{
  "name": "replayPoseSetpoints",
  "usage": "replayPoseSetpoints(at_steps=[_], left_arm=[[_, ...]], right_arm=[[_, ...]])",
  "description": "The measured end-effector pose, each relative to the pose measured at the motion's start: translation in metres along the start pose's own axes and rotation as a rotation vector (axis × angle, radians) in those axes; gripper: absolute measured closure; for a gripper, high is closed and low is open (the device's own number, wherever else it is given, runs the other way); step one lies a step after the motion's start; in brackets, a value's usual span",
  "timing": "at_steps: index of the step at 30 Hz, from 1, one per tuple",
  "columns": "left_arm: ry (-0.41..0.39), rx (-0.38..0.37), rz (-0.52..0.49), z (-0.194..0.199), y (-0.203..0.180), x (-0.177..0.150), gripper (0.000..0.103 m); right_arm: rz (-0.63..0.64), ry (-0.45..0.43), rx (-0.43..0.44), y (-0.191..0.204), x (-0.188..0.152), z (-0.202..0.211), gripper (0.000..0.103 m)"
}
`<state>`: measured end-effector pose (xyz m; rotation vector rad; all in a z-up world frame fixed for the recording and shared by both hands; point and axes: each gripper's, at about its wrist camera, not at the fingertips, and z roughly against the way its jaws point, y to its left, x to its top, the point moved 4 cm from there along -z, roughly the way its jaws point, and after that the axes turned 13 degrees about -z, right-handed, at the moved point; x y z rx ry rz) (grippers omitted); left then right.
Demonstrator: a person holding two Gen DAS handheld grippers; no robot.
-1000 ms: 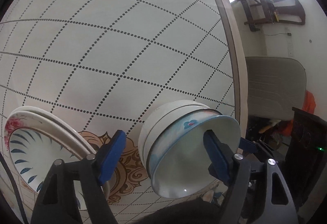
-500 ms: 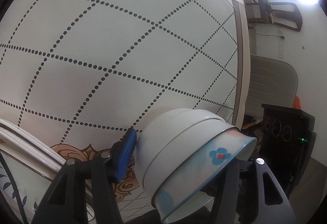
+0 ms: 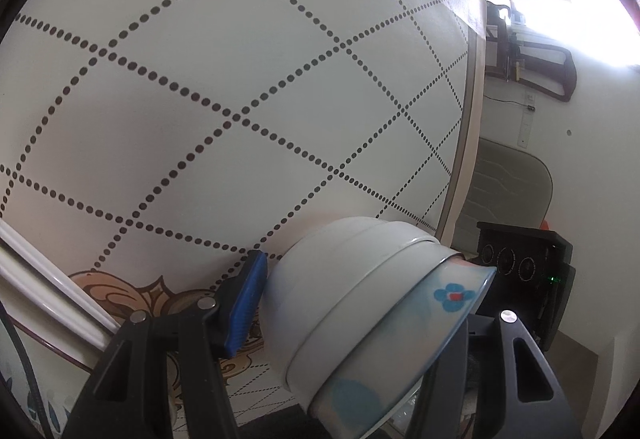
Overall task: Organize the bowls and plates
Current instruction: 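Lift the nested bowl stack with both tools and carry it over the plates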
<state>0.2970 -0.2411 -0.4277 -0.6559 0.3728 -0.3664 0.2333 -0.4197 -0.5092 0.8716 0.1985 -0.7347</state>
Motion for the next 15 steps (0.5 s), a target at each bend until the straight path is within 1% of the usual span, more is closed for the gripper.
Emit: replayPoseSetpoints(at_steps=[1, 4, 7, 15], left_arm=[[-0.005, -0.003, 0.006, 0.002, 0.002, 0.001, 0.048], [-0.015, -0.006, 0.016, 0.004, 0.005, -0.001, 0.048], [-0.02, 0.009, 0.009, 0.003, 0.005, -0.005, 0.048], [-0.035, 0.027, 0.005, 0.008, 0.0, -0.008, 0.05]], right_arm=[[0.0, 0.001, 0.014, -0.007, -0.003, 0.006, 0.049], [0.004, 0.001, 0.035, -0.01, -0.006, 0.007, 0.05], [0.024, 0.002, 0.043, -0.016, -0.012, 0.014, 0.05], [0.043, 0.003, 0.085, -0.015, -0.013, 0.018, 0.05]])
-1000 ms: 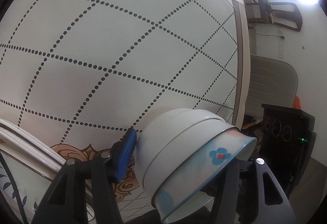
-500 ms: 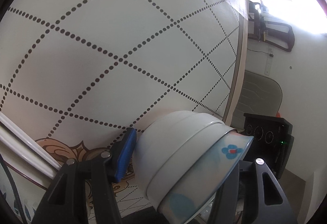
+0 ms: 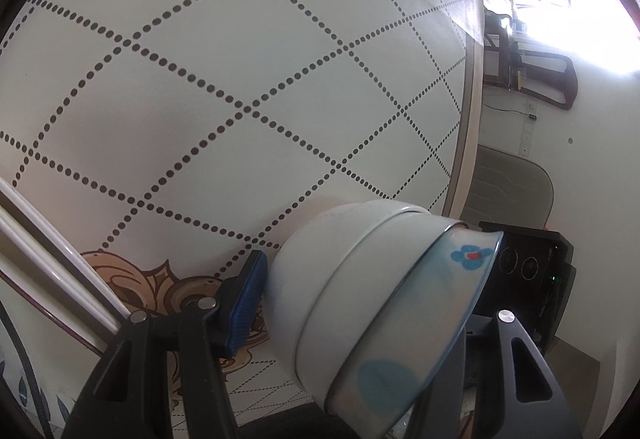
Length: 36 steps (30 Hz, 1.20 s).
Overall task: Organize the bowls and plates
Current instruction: 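Lift the nested bowl stack with both tools and carry it over the plates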
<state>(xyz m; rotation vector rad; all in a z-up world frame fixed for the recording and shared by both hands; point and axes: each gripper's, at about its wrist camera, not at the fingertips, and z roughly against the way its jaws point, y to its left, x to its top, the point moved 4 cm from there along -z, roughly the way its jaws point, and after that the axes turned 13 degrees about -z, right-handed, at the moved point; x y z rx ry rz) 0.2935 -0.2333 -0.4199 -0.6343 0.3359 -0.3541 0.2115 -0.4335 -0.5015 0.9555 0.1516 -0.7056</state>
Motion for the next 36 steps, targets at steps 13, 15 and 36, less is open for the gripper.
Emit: replayPoseSetpoints(at_steps=[13, 15, 36], left_arm=[[-0.028, 0.04, -0.024, -0.005, -0.012, 0.0, 0.051], [-0.036, 0.037, -0.024, -0.004, -0.013, 0.0, 0.053], [-0.024, 0.057, -0.03, -0.009, -0.016, 0.004, 0.049]], right_arm=[[0.042, -0.013, -0.011, 0.0, 0.001, 0.001, 0.051], [0.055, -0.015, -0.007, 0.001, -0.001, 0.003, 0.051], [0.023, -0.022, -0.06, 0.007, 0.004, -0.003, 0.05]])
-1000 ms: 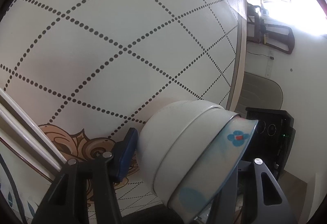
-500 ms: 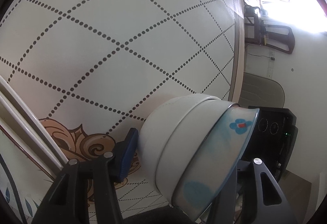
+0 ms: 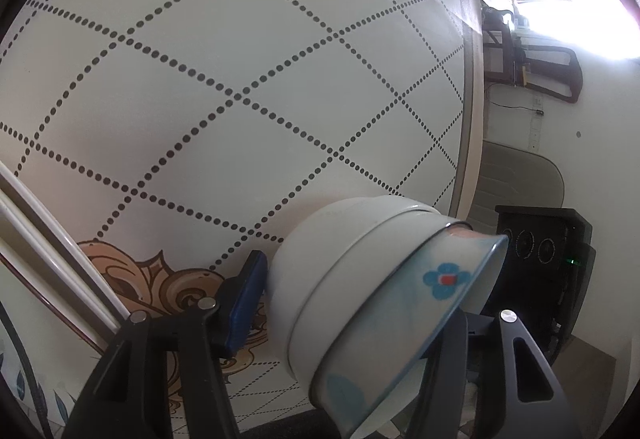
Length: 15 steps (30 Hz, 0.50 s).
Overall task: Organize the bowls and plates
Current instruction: 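Lift the nested bowl stack with both tools and carry it over the plates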
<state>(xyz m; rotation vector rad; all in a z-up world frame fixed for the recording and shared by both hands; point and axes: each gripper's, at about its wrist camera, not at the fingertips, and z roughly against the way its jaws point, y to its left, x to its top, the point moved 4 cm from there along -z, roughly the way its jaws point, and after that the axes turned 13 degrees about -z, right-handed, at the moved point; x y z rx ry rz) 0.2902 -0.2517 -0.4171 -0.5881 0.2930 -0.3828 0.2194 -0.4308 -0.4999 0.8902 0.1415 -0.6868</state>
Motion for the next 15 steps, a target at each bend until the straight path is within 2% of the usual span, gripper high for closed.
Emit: replayPoseSetpoints(at_steps=[9, 15], left_arm=[[-0.033, 0.01, 0.009, 0.002, -0.001, -0.005, 0.051], [-0.046, 0.01, 0.011, 0.006, -0.006, -0.005, 0.051]], right_arm=[[0.087, -0.023, -0.012, 0.009, 0.0, 0.001, 0.052], [0.099, -0.017, -0.008, 0.014, -0.004, 0.001, 0.052]])
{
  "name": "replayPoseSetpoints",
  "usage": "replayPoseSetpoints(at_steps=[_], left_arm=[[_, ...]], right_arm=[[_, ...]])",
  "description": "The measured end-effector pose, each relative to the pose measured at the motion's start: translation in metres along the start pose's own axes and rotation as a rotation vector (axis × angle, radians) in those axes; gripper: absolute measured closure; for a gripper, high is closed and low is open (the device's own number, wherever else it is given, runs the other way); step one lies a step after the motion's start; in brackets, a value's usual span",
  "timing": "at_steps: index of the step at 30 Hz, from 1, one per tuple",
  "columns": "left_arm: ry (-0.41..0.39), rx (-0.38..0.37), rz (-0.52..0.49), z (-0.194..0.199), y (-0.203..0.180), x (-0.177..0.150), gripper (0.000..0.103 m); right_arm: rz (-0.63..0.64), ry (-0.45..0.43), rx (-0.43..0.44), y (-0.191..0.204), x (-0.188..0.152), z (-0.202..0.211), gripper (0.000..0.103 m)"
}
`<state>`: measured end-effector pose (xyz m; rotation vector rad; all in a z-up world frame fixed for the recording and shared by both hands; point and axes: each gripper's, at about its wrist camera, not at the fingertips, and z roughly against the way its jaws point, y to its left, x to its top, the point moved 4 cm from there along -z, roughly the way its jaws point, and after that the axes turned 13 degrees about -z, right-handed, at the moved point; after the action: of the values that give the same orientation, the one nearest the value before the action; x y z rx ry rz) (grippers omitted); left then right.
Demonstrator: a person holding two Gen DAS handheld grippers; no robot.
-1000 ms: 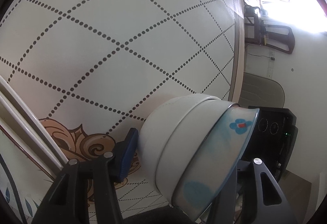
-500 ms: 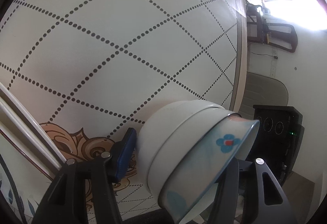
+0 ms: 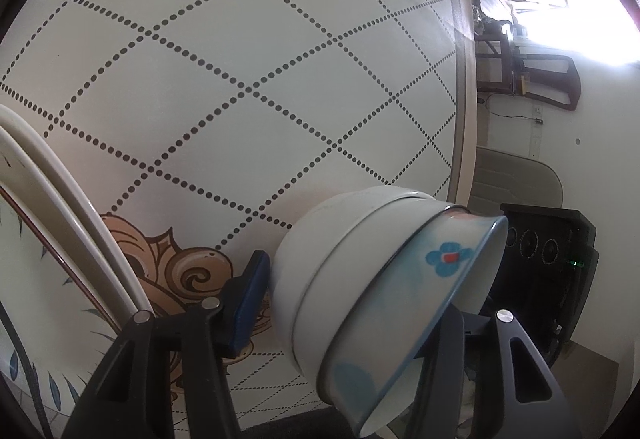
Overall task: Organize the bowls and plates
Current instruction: 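Lift the nested bowl stack with both tools and carry it over the plates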
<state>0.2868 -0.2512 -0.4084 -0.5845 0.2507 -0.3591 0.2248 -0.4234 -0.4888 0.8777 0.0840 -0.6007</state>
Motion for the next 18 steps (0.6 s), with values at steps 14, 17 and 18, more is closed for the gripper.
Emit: replayPoseSetpoints(at_steps=[14, 17, 18], left_arm=[[-0.054, -0.019, -0.014, 0.039, -0.011, -0.007, 0.053], [-0.072, -0.011, -0.014, 0.053, -0.007, -0.013, 0.053], [-0.077, -0.006, -0.017, 0.058, -0.006, -0.016, 0.053]], right_arm=[[0.019, -0.014, 0.034, 0.036, -0.005, 0.02, 0.052], [0.037, -0.01, 0.035, 0.049, -0.008, 0.02, 0.052], [0.043, -0.01, 0.036, 0.054, -0.009, 0.02, 0.052]])
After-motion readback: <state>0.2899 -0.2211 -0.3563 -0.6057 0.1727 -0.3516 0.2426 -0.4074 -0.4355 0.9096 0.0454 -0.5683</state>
